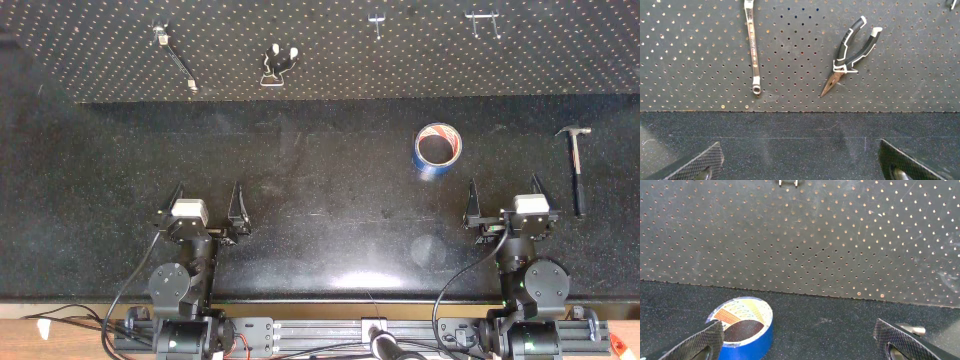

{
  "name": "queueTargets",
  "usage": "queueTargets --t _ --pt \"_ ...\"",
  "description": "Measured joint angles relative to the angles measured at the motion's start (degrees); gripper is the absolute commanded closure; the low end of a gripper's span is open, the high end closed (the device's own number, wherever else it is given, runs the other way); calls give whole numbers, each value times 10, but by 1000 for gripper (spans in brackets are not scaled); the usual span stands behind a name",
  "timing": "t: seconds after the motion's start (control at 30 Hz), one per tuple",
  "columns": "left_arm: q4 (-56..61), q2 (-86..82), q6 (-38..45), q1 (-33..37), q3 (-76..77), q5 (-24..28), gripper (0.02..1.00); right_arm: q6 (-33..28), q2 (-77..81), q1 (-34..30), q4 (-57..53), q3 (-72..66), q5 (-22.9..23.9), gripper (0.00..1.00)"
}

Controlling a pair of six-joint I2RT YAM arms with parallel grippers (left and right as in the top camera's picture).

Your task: Place Tools Onto Pegboard

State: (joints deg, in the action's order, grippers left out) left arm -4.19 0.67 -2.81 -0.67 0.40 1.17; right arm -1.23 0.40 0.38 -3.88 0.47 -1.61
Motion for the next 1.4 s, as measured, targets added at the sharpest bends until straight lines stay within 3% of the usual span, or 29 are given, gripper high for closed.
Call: queueTargets --t 0.67,0.73,0.83,0.9,1.03,1.07,1.13,1.2,1.3,1.4 --pt "0 0 0 -10 0 0 23 0 0 0 2 0 0 31" --pt "0 0 0 -10 0 0 23 6 42 0 63 8 -2 31" --pt "0 0 0 -10 0 2 23 11 209 0 55 162 -67 29" --pt "0 0 0 -10 0 2 23 12 348 -1 36 315 -158 27" --pt "0 0 0 -10 0 2 23 20 425 18 -5 390 -202 29" --pt "0 0 0 -10 0 2 23 29 447 28 -49 405 -199 29" --pt "0 0 0 -10 0 2 23 66 520 57 -225 489 -138 29" --pt "0 0 0 -10 0 2 23 94 589 93 -313 558 -108 29" --pt "0 0 0 -10 0 2 20 166 695 124 -376 581 -89 29" --pt "0 0 0 -10 0 2 23 196 780 150 -391 583 -85 29"
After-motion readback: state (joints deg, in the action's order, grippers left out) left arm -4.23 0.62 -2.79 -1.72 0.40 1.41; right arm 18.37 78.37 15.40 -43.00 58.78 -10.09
